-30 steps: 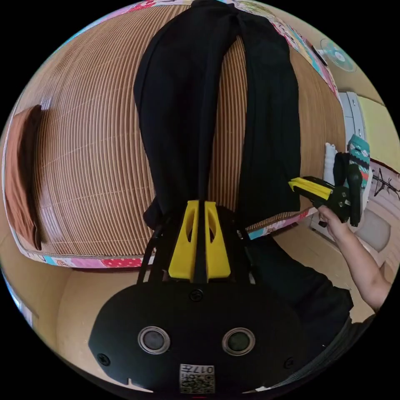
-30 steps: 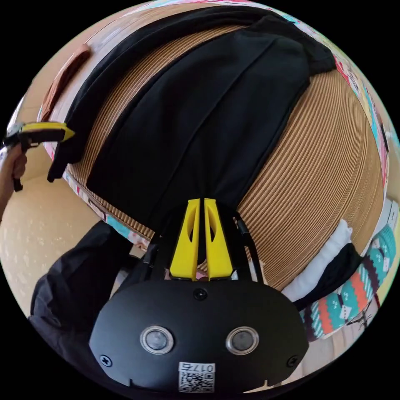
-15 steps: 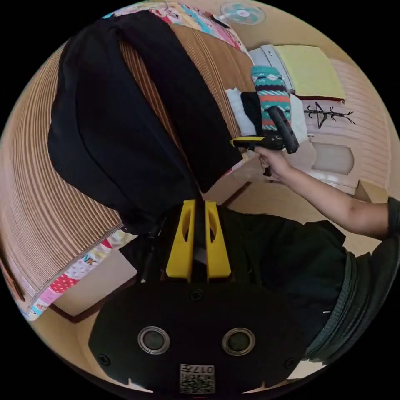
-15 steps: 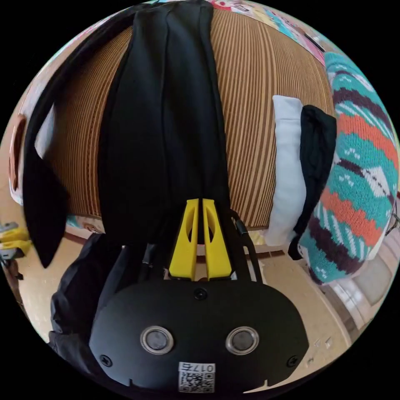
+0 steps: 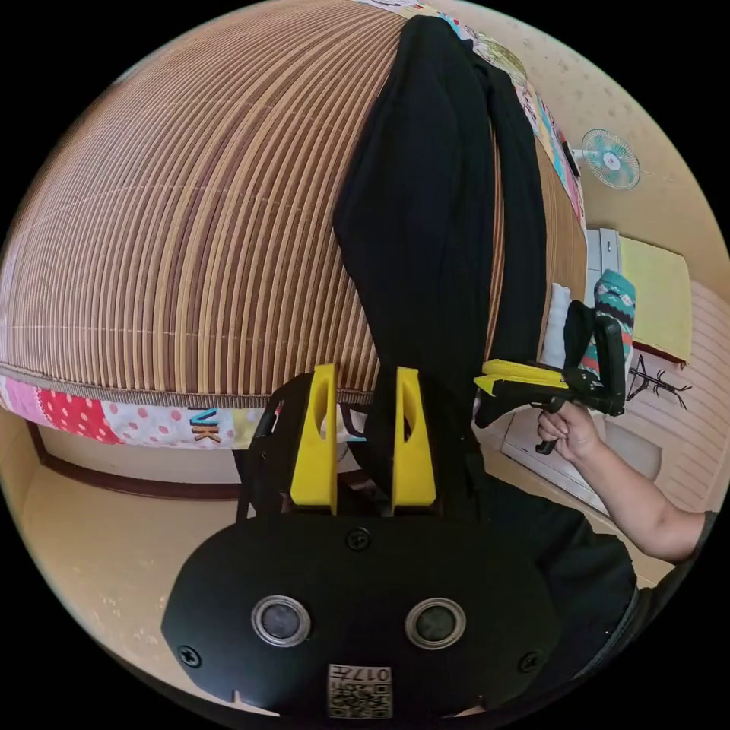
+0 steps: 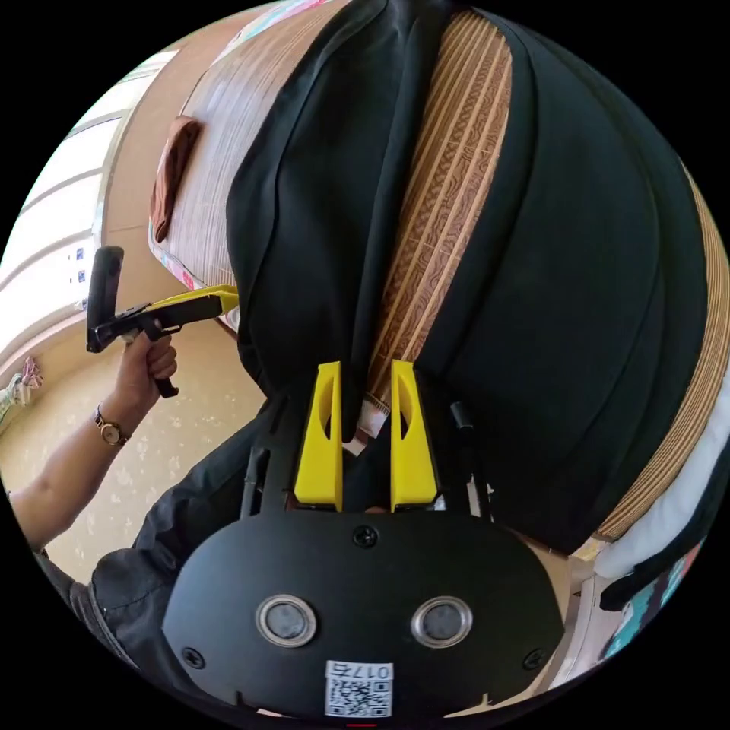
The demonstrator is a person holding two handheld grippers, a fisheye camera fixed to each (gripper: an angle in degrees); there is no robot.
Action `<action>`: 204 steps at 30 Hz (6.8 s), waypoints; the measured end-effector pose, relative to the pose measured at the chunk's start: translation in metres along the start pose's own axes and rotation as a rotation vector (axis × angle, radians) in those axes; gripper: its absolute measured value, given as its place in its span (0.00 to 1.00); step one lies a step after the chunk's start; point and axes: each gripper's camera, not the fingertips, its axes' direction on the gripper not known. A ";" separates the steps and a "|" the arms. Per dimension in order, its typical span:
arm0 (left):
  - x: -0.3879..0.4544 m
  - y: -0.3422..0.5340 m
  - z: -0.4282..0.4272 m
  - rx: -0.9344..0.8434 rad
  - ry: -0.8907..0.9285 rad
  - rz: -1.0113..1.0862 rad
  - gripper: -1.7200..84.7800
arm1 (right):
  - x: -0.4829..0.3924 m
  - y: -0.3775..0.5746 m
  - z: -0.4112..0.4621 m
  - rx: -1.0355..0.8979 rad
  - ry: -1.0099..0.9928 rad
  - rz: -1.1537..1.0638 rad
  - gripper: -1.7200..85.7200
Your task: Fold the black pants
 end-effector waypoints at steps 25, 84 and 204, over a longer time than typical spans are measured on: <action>-0.050 0.016 -0.042 0.011 0.115 -0.107 0.16 | 0.084 0.106 -0.110 0.001 -0.372 0.147 0.03; 0.196 0.078 0.041 -0.060 -0.043 0.491 0.02 | -0.060 0.210 -0.213 0.224 0.106 -0.229 0.09; 0.245 0.016 -0.357 0.360 0.697 0.577 0.07 | -0.197 0.167 -0.391 0.734 -0.393 -0.102 0.03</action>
